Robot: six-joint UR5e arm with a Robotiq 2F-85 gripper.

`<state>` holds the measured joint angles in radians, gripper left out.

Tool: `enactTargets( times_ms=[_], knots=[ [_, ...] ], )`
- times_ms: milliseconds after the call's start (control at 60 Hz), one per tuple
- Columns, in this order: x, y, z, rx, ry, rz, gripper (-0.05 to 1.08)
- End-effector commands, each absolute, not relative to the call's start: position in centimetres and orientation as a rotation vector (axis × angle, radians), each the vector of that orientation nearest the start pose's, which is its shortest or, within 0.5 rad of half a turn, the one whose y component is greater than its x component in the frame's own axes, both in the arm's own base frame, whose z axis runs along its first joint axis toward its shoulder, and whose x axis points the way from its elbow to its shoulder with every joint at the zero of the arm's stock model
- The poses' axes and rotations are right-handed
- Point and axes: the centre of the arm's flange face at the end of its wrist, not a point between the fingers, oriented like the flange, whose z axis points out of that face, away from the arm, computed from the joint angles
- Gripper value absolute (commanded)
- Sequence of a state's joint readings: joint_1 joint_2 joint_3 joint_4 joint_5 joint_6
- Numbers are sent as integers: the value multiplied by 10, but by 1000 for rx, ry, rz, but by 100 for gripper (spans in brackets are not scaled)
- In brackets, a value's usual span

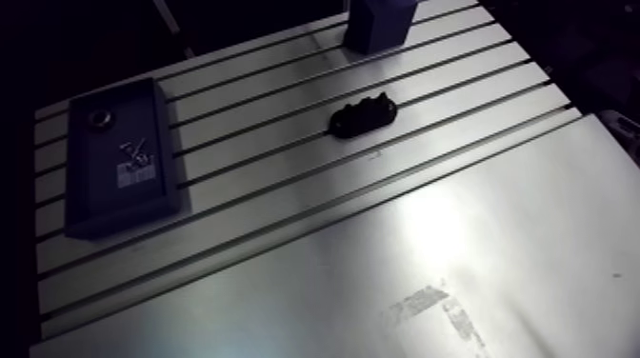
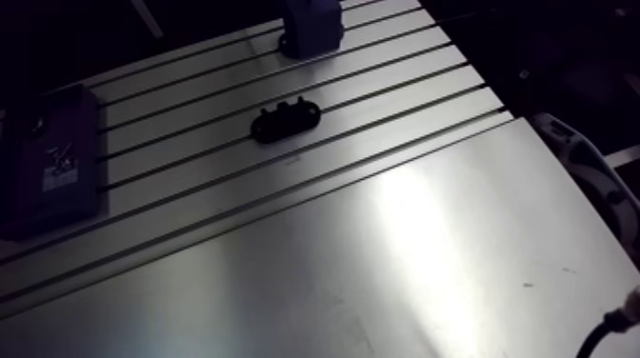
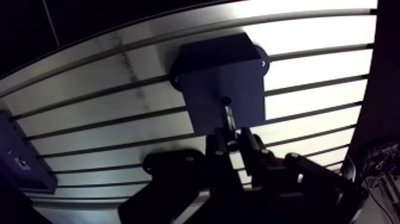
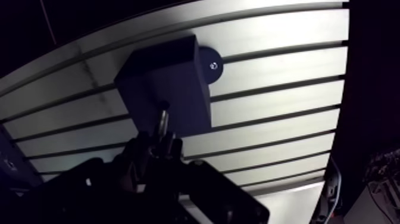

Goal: Pick up the M10 bolt and insert it into the hole until fully seated.

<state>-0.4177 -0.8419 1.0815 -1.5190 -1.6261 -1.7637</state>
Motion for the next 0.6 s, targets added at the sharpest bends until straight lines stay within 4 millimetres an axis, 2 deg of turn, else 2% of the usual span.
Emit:
enactTargets(
  times_ms=[17,600],
  knots=[
    [-721,180,262,307,2838,-48,108],
    [-721,181,262,309,2838,-47,108]
  ],
)
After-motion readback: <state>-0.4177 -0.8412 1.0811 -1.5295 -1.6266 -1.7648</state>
